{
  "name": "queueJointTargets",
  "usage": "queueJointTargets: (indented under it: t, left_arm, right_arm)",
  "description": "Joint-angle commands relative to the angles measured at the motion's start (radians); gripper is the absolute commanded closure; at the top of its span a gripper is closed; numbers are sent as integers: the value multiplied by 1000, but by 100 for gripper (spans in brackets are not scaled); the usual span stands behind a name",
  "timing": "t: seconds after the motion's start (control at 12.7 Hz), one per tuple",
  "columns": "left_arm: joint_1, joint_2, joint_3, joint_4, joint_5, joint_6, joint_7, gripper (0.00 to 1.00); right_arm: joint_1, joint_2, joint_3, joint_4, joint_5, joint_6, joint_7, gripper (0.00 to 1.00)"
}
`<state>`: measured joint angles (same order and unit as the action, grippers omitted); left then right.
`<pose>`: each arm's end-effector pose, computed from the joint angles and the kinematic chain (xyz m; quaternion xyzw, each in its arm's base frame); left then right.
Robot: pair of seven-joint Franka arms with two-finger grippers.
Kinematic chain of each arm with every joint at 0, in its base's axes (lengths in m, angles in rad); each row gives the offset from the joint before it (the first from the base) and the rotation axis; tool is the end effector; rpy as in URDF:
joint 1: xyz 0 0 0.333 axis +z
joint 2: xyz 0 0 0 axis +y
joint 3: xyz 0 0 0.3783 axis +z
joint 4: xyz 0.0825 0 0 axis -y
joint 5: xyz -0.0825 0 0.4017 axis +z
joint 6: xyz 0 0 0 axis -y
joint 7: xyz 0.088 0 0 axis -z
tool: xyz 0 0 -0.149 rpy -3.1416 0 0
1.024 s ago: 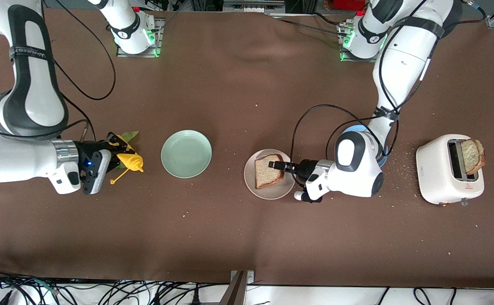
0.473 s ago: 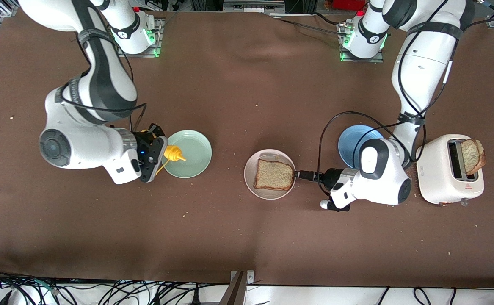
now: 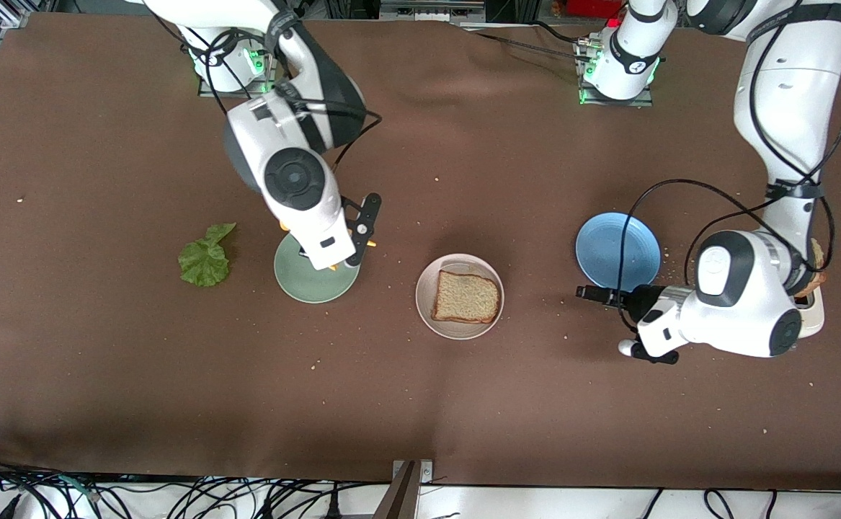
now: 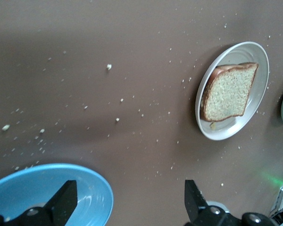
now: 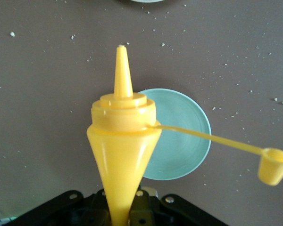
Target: Make sandwich in beige plate with both arms
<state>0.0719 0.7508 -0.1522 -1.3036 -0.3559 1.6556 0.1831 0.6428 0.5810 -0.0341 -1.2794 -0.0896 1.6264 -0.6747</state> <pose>0.7373 -0.0837 0.2856 0.9536 -0.0673 -0.1782 0.2332 0.6084 0.4150 0.4039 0.7888 0.6011 -0.1181 0.0499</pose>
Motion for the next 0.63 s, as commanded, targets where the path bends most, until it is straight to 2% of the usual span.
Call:
queueJointTargets:
  t: [0.0,0.24,0.39,0.55]
  left_arm:
    - [43,-88,-7,-19,104,-83,10,0]
    - [48,-162,-6,-19,189,-158,-13,0]
    - [87,-215,2,-16,242,-241,-22,0]
    - [98,-280,2,-16,310,-249,-25,0]
  right_arm:
    - [93,13,-14,44,-177,-25,41,100]
    - [277,31,-18,44,-515,-51,76,100]
    - [326,45,-20,46,-577,-101,163,100]
    - [337,43,-18,54,-616,-140,280,100]
